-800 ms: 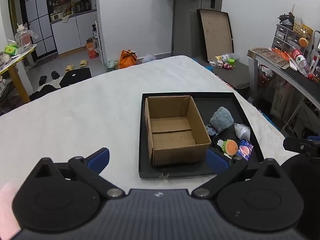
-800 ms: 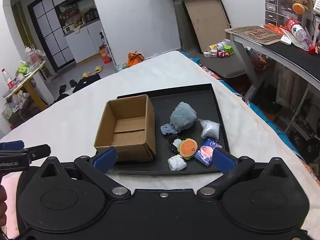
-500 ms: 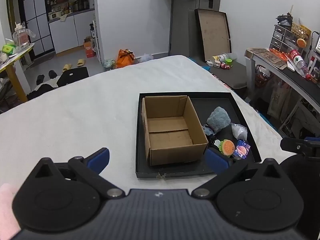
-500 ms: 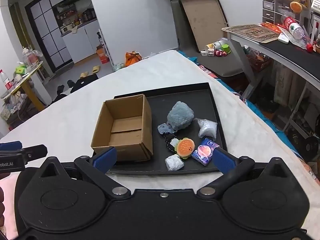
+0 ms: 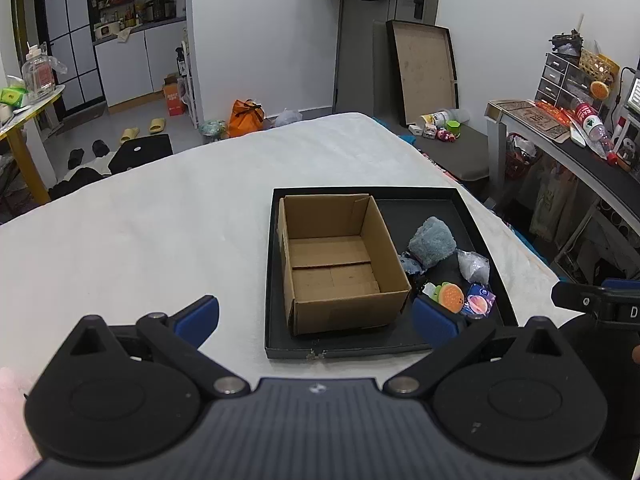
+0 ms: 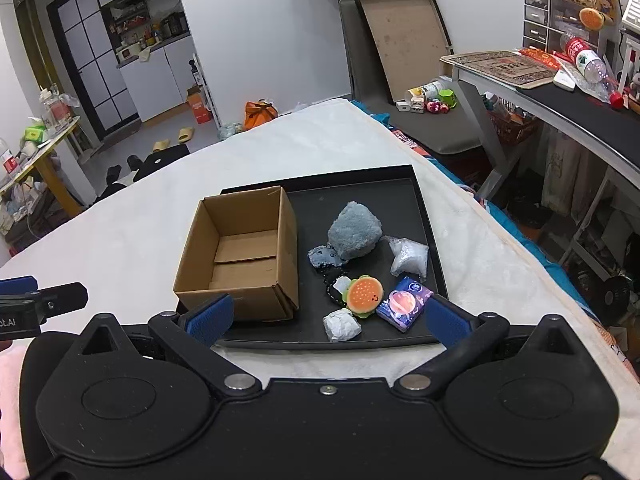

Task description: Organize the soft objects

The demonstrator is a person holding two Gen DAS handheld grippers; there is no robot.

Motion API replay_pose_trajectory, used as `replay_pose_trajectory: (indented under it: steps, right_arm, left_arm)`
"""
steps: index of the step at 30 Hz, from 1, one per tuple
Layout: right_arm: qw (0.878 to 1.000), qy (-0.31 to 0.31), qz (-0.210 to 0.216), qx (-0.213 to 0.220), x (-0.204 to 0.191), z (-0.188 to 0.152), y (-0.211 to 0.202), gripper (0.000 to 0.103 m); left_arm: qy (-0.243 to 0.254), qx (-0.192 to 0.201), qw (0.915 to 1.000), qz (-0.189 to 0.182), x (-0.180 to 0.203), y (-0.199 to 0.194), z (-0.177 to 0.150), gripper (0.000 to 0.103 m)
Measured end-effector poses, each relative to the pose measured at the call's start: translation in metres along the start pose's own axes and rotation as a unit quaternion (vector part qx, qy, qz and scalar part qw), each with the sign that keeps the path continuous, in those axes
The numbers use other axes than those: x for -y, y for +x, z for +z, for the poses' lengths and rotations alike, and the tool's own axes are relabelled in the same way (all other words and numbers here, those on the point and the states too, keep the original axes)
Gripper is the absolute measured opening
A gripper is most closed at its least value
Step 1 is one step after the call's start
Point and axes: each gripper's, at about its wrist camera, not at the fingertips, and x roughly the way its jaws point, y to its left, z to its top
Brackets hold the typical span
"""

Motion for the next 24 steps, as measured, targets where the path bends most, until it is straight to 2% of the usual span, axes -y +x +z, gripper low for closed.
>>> replay_pose_trajectory:
  steps: [9,21,24]
  right_arm:
    - [1.0,-0.013,-0.001,0.0,-0.0065,0.0013,-0.0001,0.103]
    - [1.0,0.001,-0.003,0.005,-0.003,0.0046,-0.0017,0.103]
    - [1.0,0.01,0.007,0.001,-0.0017,0.0029,-0.0006,0.103]
  left_arm:
    - [-0.008,0.001,0.9999,-0.007,-0.0045,-0.0026,0.0045,0.102]
    - [-0.015,0.001,0.9999,-0.003,-0.0063,-0.0043,0.0043,0.102]
    - [-0.017,0.005,0.9998,0.002,-0.0066,-0.0046,0.0042,0.102]
